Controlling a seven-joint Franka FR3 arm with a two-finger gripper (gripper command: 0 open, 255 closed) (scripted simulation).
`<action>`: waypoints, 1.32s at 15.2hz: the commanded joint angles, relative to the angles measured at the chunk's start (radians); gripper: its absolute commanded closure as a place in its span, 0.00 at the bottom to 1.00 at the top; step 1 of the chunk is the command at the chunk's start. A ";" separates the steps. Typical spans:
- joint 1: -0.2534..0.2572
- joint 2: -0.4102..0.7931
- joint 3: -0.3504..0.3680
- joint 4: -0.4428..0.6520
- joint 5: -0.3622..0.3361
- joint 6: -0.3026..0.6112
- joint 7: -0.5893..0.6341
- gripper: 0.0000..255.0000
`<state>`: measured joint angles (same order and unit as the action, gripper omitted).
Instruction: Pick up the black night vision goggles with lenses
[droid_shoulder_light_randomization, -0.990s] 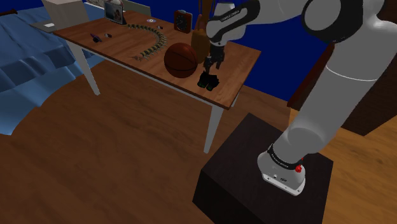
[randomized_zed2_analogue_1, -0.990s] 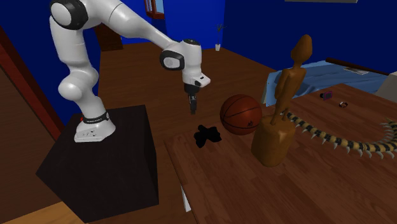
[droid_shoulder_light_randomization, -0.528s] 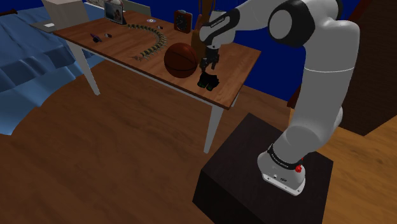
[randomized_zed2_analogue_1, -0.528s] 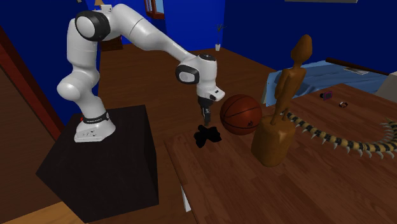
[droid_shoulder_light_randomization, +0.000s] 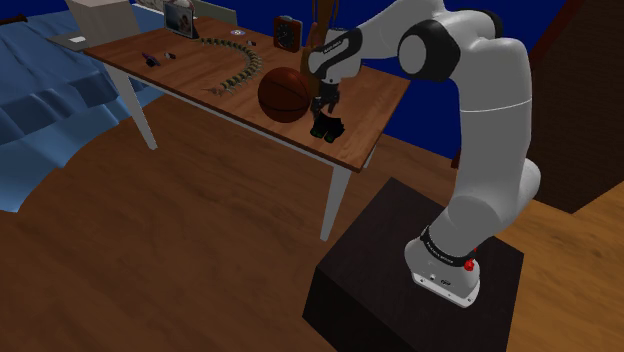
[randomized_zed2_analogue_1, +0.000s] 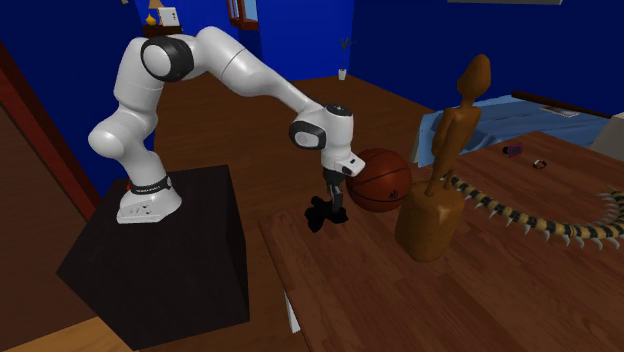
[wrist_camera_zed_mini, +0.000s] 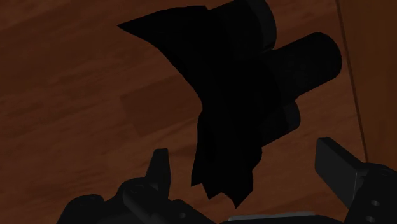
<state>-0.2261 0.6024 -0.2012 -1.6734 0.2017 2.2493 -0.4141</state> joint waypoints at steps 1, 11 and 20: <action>-0.002 0.019 0.003 0.001 0.005 0.018 -0.002 0.00; -0.003 0.031 0.006 -0.003 0.008 0.034 -0.005 1.00; 0.002 -0.017 -0.003 0.007 -0.005 -0.023 0.005 1.00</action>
<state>-0.2243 0.5931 -0.2031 -1.6671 0.1985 2.2339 -0.4104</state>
